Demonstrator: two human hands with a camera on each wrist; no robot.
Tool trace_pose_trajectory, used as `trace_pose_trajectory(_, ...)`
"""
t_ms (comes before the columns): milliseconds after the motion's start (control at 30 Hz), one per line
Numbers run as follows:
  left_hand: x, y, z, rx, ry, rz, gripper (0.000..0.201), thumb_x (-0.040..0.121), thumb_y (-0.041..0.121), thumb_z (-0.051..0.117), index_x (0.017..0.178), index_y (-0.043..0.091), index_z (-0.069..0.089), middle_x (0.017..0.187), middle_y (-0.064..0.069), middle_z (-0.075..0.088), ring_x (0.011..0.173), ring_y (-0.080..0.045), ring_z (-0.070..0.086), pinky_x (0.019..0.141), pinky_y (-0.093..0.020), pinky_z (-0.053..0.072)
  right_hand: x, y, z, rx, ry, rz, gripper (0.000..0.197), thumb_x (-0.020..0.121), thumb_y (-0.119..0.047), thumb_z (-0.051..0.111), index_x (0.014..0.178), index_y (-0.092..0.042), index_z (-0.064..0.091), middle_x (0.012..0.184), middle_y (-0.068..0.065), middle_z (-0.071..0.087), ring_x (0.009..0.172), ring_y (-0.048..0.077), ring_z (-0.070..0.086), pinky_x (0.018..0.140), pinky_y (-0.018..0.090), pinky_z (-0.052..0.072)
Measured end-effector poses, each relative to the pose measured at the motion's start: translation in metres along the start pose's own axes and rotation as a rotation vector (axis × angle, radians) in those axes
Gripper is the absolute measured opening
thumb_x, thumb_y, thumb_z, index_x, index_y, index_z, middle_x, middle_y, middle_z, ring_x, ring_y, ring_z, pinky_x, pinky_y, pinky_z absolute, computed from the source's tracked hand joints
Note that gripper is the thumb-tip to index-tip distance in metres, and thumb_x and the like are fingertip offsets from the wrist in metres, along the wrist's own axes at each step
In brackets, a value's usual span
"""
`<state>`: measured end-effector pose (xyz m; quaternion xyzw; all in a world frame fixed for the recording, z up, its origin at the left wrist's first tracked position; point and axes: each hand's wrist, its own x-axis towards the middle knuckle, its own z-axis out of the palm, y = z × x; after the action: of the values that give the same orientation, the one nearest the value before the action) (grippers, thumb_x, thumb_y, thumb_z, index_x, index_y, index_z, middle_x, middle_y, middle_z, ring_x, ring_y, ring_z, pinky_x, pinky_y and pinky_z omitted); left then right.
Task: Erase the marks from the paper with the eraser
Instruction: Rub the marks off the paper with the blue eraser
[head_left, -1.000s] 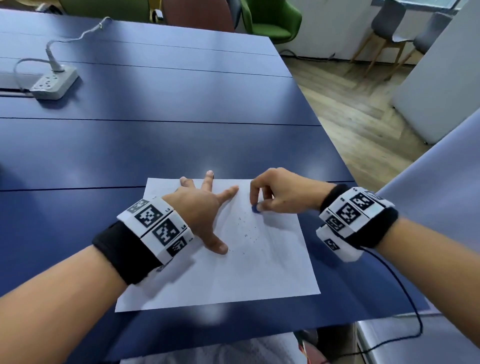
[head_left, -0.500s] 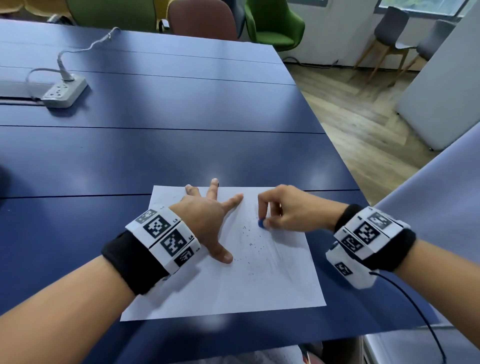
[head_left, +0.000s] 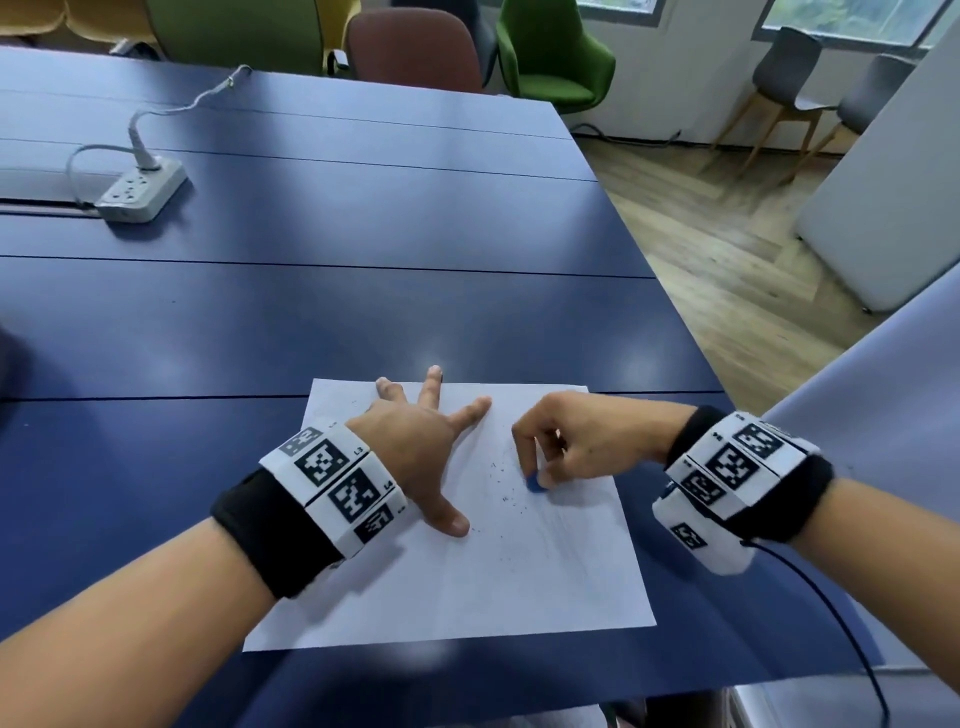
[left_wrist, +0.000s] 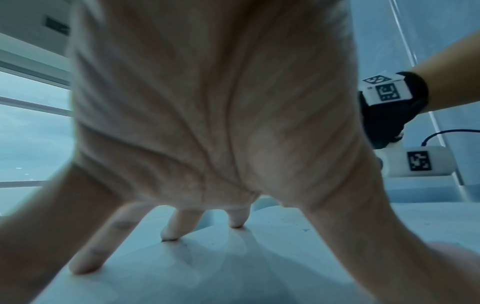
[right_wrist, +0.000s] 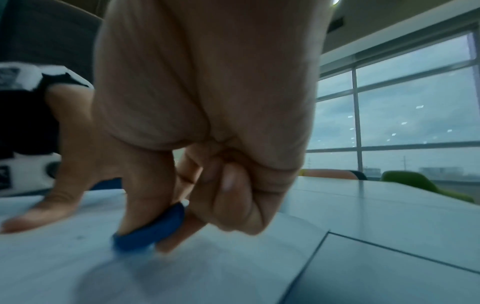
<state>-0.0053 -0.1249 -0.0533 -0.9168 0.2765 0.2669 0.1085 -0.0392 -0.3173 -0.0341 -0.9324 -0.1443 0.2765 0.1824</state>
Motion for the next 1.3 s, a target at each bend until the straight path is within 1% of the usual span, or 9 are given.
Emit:
trace_pose_trajectory(133, 0.000, -0.001, 0.000, 0.002, -0.003, 0.002, 0.135, 0.055, 0.075, 0.077, 0.147, 0.050, -0.020, 0.160, -0.008, -0.024, 0.142, -0.055, 0.005, 0.102, -0.058, 0.041, -0.001, 0.003, 0.003, 0.098, 0.192, 0.044, 0.007, 0.082, -0.016, 0.068, 0.079, -0.021, 0.065, 0.062, -0.007, 0.055, 0.052, 0.004, 0.048, 0.053, 0.021, 0.040)
trace_pose_trajectory(267, 0.000, 0.000, -0.001, 0.002, -0.009, -0.001, 0.135, 0.056, 0.074, 0.077, 0.147, 0.049, -0.020, 0.160, -0.008, -0.025, 0.142, -0.056, 0.003, 0.103, -0.059, 0.041, -0.019, -0.009, 0.015, 0.037, -0.077, -0.034, 0.010, 0.081, -0.014, 0.067, 0.079, -0.024, 0.065, 0.066, -0.007, 0.055, 0.057, 0.005, 0.047, 0.055, 0.018, 0.041)
trace_pose_trajectory(433, 0.000, -0.001, 0.000, -0.003, -0.002, 0.003, 0.135, 0.056, 0.074, 0.077, 0.148, 0.049, -0.019, 0.160, -0.008, -0.024, 0.142, -0.056, 0.003, 0.102, -0.059, 0.041, -0.010, 0.000, 0.014, 0.127, 0.188, 0.037, 0.009, 0.082, -0.013, 0.067, 0.079, -0.021, 0.064, 0.061, -0.009, 0.051, 0.053, 0.005, 0.046, 0.053, 0.022, 0.040)
trace_pose_trajectory(600, -0.002, 0.000, -0.001, 0.006, -0.001, 0.002, 0.134, 0.057, 0.074, 0.076, 0.148, 0.048, -0.019, 0.160, -0.009, -0.023, 0.141, -0.057, 0.003, 0.103, -0.059, 0.039, -0.030, -0.015, 0.024, 0.068, -0.111, -0.045, 0.010, 0.081, -0.012, 0.065, 0.082, -0.022, 0.067, 0.064, -0.009, 0.054, 0.057, 0.005, 0.047, 0.055, 0.016, 0.040)
trace_pose_trajectory(767, -0.002, 0.000, 0.000, 0.007, 0.000, -0.002, 0.135, 0.056, 0.075, 0.076, 0.147, 0.049, -0.020, 0.160, -0.008, -0.023, 0.142, -0.056, 0.003, 0.103, -0.059, 0.040, -0.015, -0.007, 0.023, 0.145, 0.210, 0.038, 0.010, 0.081, -0.012, 0.066, 0.080, -0.022, 0.065, 0.058, -0.009, 0.052, 0.053, 0.006, 0.046, 0.054, 0.021, 0.039)
trace_pose_trajectory(933, -0.002, 0.000, 0.000, 0.004, 0.000, 0.005, 0.134, 0.057, 0.074, 0.076, 0.148, 0.047, -0.018, 0.160, -0.010, -0.023, 0.141, -0.057, 0.003, 0.104, -0.059, 0.038, -0.034, -0.022, 0.028, 0.071, -0.079, -0.029, 0.011, 0.081, -0.012, 0.065, 0.082, -0.023, 0.067, 0.066, -0.006, 0.055, 0.055, 0.006, 0.046, 0.053, 0.017, 0.040)
trace_pose_trajectory(1100, -0.001, 0.001, 0.000, 0.012, 0.002, 0.006, 0.135, 0.057, 0.075, 0.075, 0.148, 0.047, -0.020, 0.160, -0.010, -0.023, 0.141, -0.058, 0.003, 0.105, -0.058, 0.038, -0.017, -0.018, 0.023, 0.076, 0.195, 0.056, 0.012, 0.081, -0.014, 0.064, 0.083, -0.026, 0.064, 0.064, -0.008, 0.057, 0.055, 0.006, 0.049, 0.057, 0.022, 0.041)
trace_pose_trajectory(1233, -0.001, 0.001, 0.000, 0.015, 0.008, 0.011, 0.134, 0.057, 0.075, 0.075, 0.149, 0.046, -0.018, 0.160, -0.012, -0.022, 0.141, -0.058, 0.003, 0.104, -0.057, 0.037, -0.039, -0.027, 0.025, 0.018, -0.093, -0.010, 0.012, 0.079, -0.010, 0.062, 0.081, -0.022, 0.066, 0.065, -0.005, 0.058, 0.055, 0.008, 0.049, 0.052, 0.020, 0.042)
trace_pose_trajectory(1300, -0.001, 0.001, 0.000, 0.019, 0.012, 0.014, 0.134, 0.057, 0.075, 0.075, 0.149, 0.046, -0.018, 0.160, -0.012, -0.022, 0.141, -0.058, 0.004, 0.103, -0.057, 0.038, -0.038, -0.025, 0.022, -0.057, -0.084, -0.001, 0.011, 0.079, -0.013, 0.063, 0.083, -0.024, 0.065, 0.073, -0.004, 0.065, 0.060, 0.008, 0.052, 0.057, 0.023, 0.045)
